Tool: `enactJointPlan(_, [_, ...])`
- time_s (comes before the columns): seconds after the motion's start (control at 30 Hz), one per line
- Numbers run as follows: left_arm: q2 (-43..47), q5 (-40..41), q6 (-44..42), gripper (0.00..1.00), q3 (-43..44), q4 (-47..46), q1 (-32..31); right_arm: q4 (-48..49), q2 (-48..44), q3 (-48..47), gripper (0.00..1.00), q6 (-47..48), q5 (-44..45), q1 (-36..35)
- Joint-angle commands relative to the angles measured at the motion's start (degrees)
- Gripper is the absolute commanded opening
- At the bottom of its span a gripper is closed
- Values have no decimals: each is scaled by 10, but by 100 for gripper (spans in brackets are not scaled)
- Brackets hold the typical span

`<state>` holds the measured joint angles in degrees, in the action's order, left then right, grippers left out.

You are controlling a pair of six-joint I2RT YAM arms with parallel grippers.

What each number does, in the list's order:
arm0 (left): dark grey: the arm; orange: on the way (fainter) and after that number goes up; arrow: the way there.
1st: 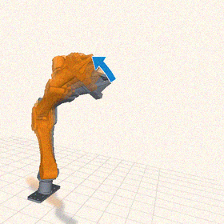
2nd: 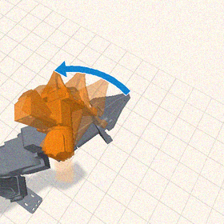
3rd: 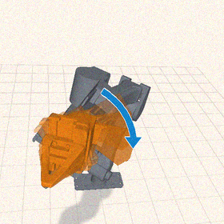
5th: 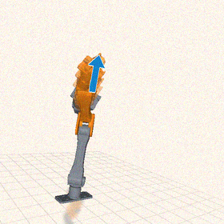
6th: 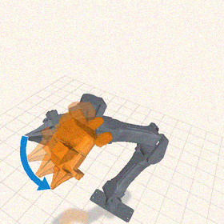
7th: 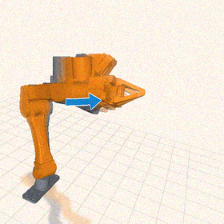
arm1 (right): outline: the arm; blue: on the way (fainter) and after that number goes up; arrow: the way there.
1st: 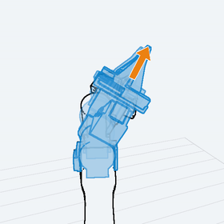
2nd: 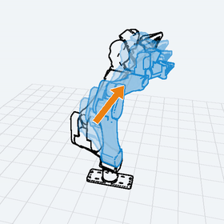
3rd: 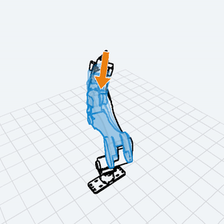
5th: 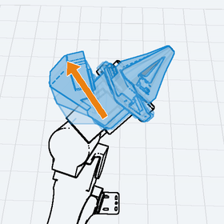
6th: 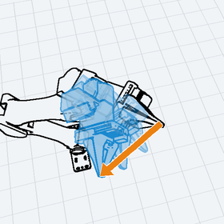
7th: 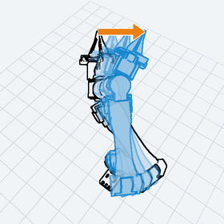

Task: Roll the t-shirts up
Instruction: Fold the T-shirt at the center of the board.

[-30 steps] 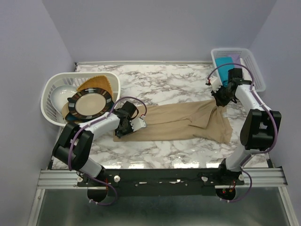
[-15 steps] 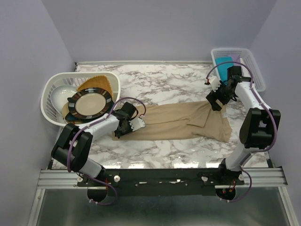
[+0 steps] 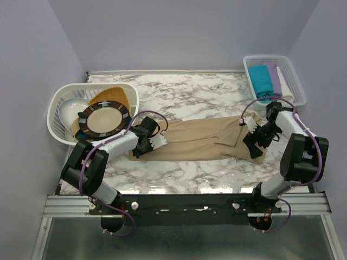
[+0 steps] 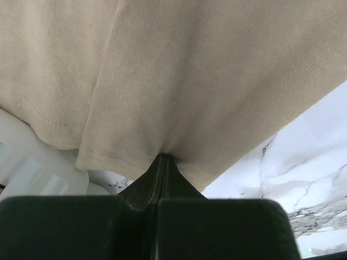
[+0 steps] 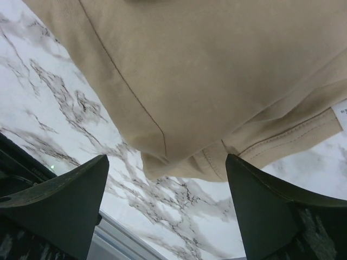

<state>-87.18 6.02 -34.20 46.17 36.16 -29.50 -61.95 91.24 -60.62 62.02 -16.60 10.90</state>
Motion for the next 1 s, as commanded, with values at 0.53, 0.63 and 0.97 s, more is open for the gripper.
enactJointPlan(0.53, [-70, -19, 12, 0, 4, -10, 5, -5, 36, 33, 68, 35, 39, 4])
enactJointPlan(0.63, [-74, -20, 11, 0, 8, -8, 5, 7, 37, 28, 61, 26, 34, 5])
enactJointPlan(0.97, [-79, -20, 9, 0, 8, -11, 5, 18, 32, 22, 20, 42, 58, 11])
